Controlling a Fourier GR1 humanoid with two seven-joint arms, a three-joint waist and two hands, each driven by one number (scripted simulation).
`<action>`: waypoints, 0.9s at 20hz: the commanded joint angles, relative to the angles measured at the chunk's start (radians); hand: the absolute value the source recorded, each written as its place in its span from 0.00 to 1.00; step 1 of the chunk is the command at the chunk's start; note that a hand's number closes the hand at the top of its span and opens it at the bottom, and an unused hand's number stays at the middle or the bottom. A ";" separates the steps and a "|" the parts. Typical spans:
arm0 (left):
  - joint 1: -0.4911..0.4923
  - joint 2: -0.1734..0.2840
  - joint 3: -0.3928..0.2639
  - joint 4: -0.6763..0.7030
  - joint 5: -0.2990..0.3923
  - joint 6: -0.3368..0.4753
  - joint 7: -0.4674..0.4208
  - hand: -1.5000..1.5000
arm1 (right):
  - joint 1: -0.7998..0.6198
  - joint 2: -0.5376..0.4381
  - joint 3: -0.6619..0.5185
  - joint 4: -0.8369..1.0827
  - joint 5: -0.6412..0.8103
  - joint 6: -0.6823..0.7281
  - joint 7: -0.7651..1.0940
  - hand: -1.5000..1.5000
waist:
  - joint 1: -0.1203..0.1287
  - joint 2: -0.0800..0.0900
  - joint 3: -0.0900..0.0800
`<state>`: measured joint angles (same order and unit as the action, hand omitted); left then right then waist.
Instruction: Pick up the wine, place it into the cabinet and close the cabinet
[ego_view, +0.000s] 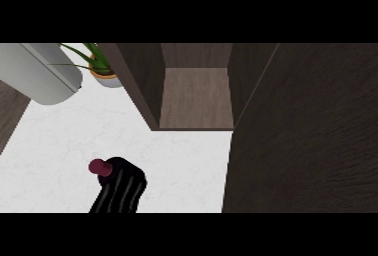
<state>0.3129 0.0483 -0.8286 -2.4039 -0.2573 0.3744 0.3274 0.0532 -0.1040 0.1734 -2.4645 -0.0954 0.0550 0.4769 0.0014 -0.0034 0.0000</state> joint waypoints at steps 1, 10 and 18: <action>0.020 0.040 0.010 -0.181 -0.024 0.008 0.022 0.00 | -0.085 -0.004 -0.023 -0.063 -0.006 -0.041 0.103 0.00 | 0.009 0.000 -0.001; 0.015 0.110 0.279 -0.193 0.172 -0.038 0.019 0.00 | 0.005 -0.014 -0.012 -0.118 -0.009 -0.011 0.069 0.00 | -0.003 0.001 -0.001; 0.092 0.153 0.488 -0.146 0.436 -0.133 -0.040 0.00 | -0.063 -0.038 -0.095 -0.164 -0.069 -0.028 0.185 0.00 | 0.002 0.000 -0.002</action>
<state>0.3441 0.1704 -0.4193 -2.4690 0.0359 0.2912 0.3009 -0.0078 -0.1190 0.1406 -2.4888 -0.0730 0.0343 0.5677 0.0011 -0.0023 -0.0012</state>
